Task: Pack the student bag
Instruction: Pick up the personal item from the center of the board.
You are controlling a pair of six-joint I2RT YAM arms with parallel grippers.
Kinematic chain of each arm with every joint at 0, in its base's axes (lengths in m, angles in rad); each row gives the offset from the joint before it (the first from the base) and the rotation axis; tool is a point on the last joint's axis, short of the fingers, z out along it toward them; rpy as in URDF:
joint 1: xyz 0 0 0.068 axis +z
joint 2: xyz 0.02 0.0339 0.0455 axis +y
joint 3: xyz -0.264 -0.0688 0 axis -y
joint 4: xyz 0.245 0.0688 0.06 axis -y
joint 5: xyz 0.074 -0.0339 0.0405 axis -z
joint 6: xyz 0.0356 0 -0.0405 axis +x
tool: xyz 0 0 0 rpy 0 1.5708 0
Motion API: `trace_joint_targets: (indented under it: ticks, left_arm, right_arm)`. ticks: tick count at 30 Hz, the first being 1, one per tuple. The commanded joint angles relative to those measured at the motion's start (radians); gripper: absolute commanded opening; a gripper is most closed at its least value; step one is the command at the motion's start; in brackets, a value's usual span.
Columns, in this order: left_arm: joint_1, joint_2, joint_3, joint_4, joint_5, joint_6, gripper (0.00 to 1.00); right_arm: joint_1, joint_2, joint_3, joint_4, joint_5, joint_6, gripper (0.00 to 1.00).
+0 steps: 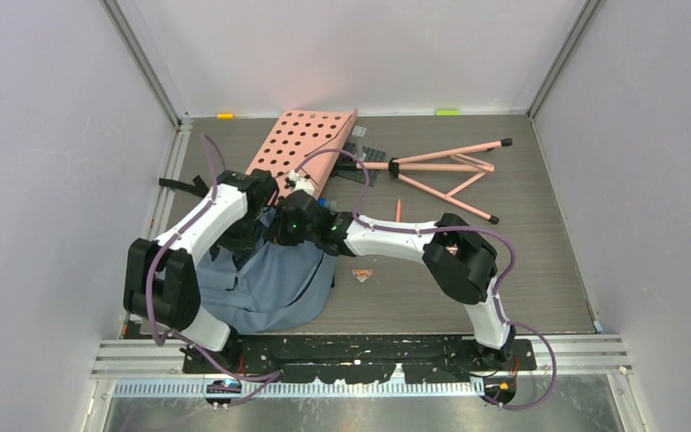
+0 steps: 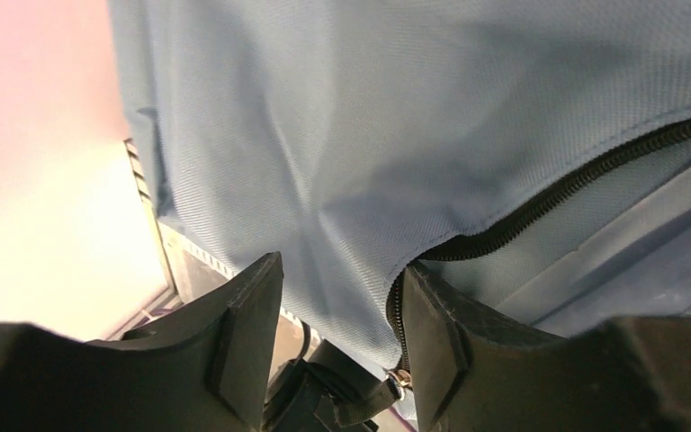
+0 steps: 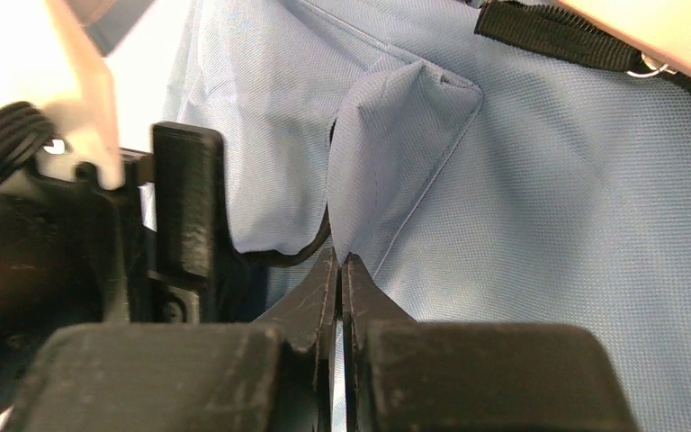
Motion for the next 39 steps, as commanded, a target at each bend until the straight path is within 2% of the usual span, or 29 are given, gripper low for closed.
trace_joint_targets:
  ticks: [1, 4, 8, 18, 28, 31, 32, 34, 36, 39]
  left_arm:
    - [0.0, -0.096, -0.007, 0.062, -0.19, -0.028, 0.52]
    - [0.0, -0.161, -0.035, 0.107, -0.236, -0.022, 0.5]
    - [0.002, -0.197, -0.081, 0.186, -0.168, 0.039, 0.49]
    - [0.002, -0.101, -0.097, 0.302, 0.013, 0.154, 0.5]
    - [0.002, -0.022, -0.084, 0.302, 0.133, 0.204, 0.51]
    - [0.002, 0.019, -0.063, 0.245, 0.167, 0.197, 0.42]
    - [0.002, 0.026, -0.06, 0.226, 0.174, 0.193, 0.35]
    - [0.001, 0.024, -0.051, 0.196, 0.175, 0.182, 0.13]
    - [0.002, -0.002, -0.034, 0.169, 0.168, 0.17, 0.0]
    - [0.0, -0.066, -0.01, 0.159, 0.129, 0.165, 0.0]
  right_arm:
    - [-0.018, -0.072, -0.007, 0.076, 0.027, 0.008, 0.01]
    - [-0.018, -0.068, -0.013, 0.078, 0.031, 0.008, 0.01]
    - [-0.018, -0.05, -0.004, 0.069, 0.037, 0.01, 0.0]
    - [-0.018, -0.028, 0.014, 0.044, 0.044, 0.009, 0.01]
    - [-0.018, -0.018, 0.022, 0.034, 0.044, 0.009, 0.0]
    - [-0.018, -0.021, 0.024, 0.031, 0.044, 0.007, 0.01]
    - [-0.018, -0.021, 0.025, 0.03, 0.046, 0.006, 0.01]
    - [-0.018, -0.023, 0.023, 0.028, 0.048, 0.004, 0.01]
    - [-0.018, -0.026, 0.02, 0.024, 0.052, -0.001, 0.01]
    - [-0.018, -0.028, 0.011, 0.023, 0.057, -0.003, 0.01]
